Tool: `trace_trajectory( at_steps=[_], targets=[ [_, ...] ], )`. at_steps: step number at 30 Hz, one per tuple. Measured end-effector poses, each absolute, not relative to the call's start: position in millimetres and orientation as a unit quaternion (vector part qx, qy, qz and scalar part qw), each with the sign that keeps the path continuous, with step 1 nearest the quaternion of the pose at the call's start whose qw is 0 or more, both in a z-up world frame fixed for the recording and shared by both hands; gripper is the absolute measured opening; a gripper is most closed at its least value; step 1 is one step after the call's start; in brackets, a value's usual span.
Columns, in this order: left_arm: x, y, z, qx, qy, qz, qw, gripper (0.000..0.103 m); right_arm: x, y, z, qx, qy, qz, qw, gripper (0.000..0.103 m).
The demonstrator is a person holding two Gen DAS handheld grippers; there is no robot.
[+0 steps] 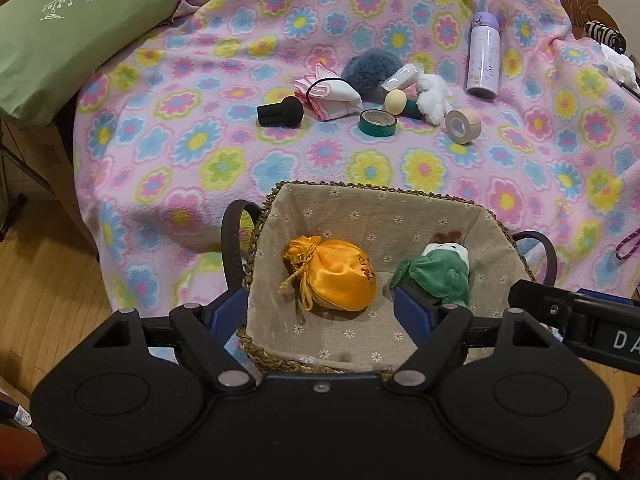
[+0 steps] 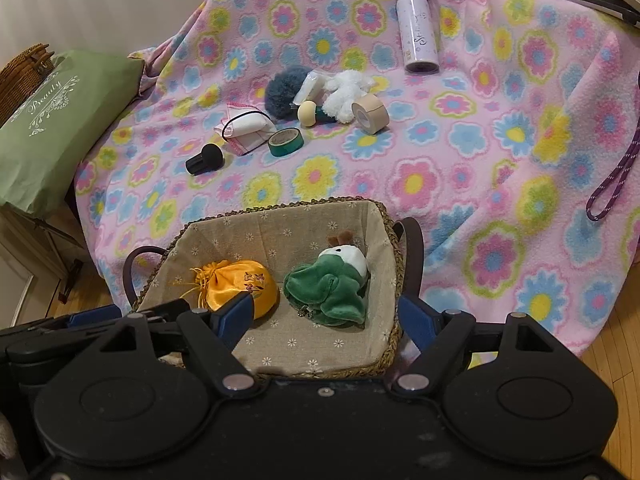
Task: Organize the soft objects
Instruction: 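Open both tools to drop the pouch and plush into the basket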
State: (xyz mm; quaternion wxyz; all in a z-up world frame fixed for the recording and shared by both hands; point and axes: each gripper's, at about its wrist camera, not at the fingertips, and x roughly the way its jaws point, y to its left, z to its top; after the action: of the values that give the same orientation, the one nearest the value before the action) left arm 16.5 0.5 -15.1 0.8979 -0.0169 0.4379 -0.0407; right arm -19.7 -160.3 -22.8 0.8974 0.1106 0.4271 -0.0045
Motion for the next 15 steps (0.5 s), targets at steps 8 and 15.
trace_trajectory(
  at_steps=[8,15],
  targets=[
    [16.4,1.1,-15.0,-0.017,0.438,-0.040,0.898,0.076,-20.4,-160.2,-22.8,0.110,0.427,-0.005,0.897,0.079],
    [16.5,2.1,-15.0,-0.017,0.438,-0.040,0.898,0.076,-20.1,-160.4,-22.9,0.110,0.428,-0.004,0.897,0.079]
  ],
)
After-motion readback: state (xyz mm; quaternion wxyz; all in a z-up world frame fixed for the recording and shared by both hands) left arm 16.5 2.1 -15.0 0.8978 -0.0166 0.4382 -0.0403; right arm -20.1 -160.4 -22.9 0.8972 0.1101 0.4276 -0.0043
